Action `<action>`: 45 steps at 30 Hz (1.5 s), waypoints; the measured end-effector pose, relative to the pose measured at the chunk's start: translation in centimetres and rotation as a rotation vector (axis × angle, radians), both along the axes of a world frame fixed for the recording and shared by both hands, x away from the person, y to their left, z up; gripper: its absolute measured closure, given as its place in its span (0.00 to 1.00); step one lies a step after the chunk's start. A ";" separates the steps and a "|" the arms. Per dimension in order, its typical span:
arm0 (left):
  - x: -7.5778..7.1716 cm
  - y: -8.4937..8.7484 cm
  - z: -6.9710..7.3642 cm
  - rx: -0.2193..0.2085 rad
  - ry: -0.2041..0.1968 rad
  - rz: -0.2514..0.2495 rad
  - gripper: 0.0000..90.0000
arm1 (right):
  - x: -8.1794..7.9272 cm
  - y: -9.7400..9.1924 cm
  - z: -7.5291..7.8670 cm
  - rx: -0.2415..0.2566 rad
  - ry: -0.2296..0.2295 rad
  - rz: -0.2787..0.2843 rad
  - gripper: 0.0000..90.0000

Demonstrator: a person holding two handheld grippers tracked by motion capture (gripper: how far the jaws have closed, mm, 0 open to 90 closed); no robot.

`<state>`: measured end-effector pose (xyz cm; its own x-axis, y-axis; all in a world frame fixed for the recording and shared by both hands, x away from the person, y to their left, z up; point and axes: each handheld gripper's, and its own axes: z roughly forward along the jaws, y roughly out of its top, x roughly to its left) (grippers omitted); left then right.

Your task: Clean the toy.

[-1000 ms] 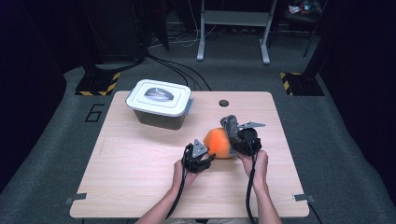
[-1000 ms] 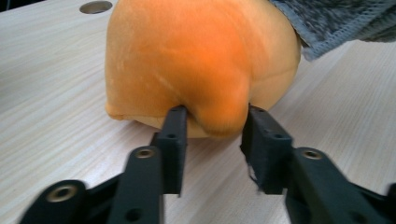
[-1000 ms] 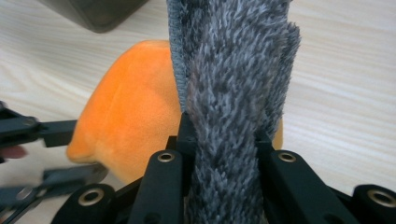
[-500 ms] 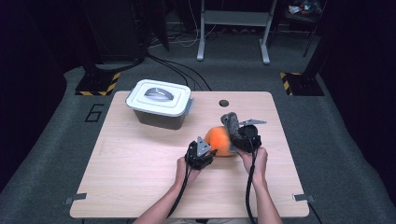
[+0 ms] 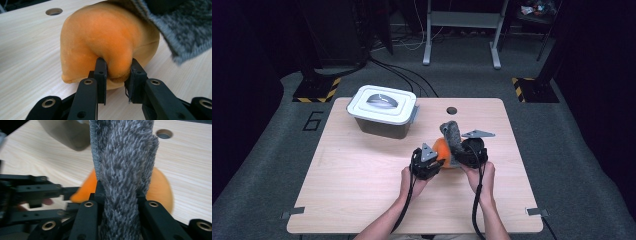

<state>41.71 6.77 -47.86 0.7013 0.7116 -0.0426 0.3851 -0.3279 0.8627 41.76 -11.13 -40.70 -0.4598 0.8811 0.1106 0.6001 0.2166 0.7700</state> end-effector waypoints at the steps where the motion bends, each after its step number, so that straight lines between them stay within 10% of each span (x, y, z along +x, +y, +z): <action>1: 0.0 0.0 0.0 0.001 0.002 -0.002 0.81 | 0.1 0.8 -0.3 -0.031 0.003 0.014 0.82; 10: 0.1 0.1 -0.3 -0.011 0.027 0.006 0.81 | 0.5 2.1 -1.4 -0.149 -0.027 -0.033 0.83; 27: 0.3 0.3 -0.6 -0.022 0.033 -0.003 0.81 | 1.7 -2.3 -2.8 -0.140 0.002 -0.180 0.83; 45: 0.5 0.7 -0.8 -0.041 0.043 0.005 0.81 | 4.2 -5.9 -8.0 -0.079 0.215 -0.241 0.82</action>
